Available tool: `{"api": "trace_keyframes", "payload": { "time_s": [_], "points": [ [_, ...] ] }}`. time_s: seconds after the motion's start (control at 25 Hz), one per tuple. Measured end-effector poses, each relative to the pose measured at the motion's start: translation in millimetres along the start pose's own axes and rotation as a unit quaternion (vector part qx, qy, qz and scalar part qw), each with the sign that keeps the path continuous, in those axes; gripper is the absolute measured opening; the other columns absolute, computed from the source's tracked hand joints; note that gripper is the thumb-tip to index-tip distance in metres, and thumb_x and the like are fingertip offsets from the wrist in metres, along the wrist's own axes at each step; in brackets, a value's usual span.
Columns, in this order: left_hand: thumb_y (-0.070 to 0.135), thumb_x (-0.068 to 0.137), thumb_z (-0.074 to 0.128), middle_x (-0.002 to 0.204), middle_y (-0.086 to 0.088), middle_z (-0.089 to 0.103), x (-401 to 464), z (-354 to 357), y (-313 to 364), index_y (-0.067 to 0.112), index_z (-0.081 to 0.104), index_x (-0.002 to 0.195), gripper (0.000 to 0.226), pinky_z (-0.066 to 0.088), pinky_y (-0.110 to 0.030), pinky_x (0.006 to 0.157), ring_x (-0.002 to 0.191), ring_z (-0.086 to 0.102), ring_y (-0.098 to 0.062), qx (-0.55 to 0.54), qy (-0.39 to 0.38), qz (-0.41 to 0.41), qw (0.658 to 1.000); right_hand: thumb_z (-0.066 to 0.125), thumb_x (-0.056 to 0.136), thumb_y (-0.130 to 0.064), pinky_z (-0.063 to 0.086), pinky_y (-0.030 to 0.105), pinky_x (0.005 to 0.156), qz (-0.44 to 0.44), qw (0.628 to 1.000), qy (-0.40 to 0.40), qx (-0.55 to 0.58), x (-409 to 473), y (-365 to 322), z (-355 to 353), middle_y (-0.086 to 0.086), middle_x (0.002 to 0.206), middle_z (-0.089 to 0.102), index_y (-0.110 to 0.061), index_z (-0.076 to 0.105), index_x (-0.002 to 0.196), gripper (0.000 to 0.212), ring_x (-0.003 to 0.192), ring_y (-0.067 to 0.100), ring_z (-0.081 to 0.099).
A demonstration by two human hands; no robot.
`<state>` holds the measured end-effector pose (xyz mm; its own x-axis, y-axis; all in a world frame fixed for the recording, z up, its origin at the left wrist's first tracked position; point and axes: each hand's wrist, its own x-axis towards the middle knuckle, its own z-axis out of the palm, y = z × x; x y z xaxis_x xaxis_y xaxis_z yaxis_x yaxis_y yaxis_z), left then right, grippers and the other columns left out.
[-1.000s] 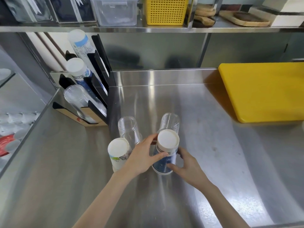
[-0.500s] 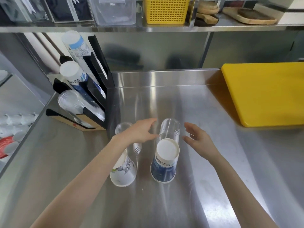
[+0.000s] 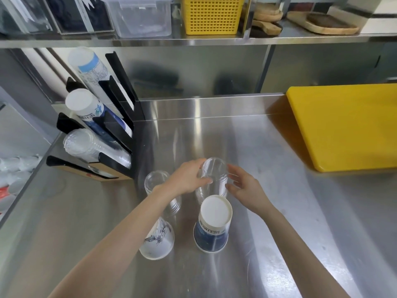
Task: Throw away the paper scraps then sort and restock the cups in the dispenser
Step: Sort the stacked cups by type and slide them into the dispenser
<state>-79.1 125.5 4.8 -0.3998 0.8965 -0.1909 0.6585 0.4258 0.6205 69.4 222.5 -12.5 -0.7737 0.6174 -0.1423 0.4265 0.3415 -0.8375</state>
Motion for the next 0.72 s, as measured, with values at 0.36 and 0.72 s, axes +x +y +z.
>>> {"api": "trace_keyframes", "payload": {
  "time_s": [0.36, 0.72],
  "points": [
    [0.031, 0.076, 0.067, 0.118, 0.006, 0.049, -65, -91, 33, 0.019, 0.043, 0.127, 0.057, 0.034, -0.015, 0.088, 0.105, 0.048, -0.006, -0.073, 0.211, 0.075, 0.972, 0.046, 0.089, -0.005, 0.043, 0.005, 0.086, -0.188, 0.98, 0.035, 0.049, 1, -106, -25, -0.018, 0.106, 0.06, -0.023, 0.053, 0.118, 0.035, 0.093, -0.009, 0.06],
    [0.031, 0.077, 0.066, 0.113, 0.011, 0.05, -114, -103, -20, 0.022, 0.044, 0.125, 0.054, 0.039, -0.023, 0.089, 0.102, 0.051, -0.007, -0.112, 0.21, -0.012, 0.971, 0.044, 0.088, -0.002, 0.044, 0.036, 0.101, -0.194, 0.976, -0.098, 0.003, 21, -130, 26, 0.005, 0.113, 0.063, -0.015, 0.053, 0.119, 0.034, 0.109, 0.023, 0.06]
  ]
}}
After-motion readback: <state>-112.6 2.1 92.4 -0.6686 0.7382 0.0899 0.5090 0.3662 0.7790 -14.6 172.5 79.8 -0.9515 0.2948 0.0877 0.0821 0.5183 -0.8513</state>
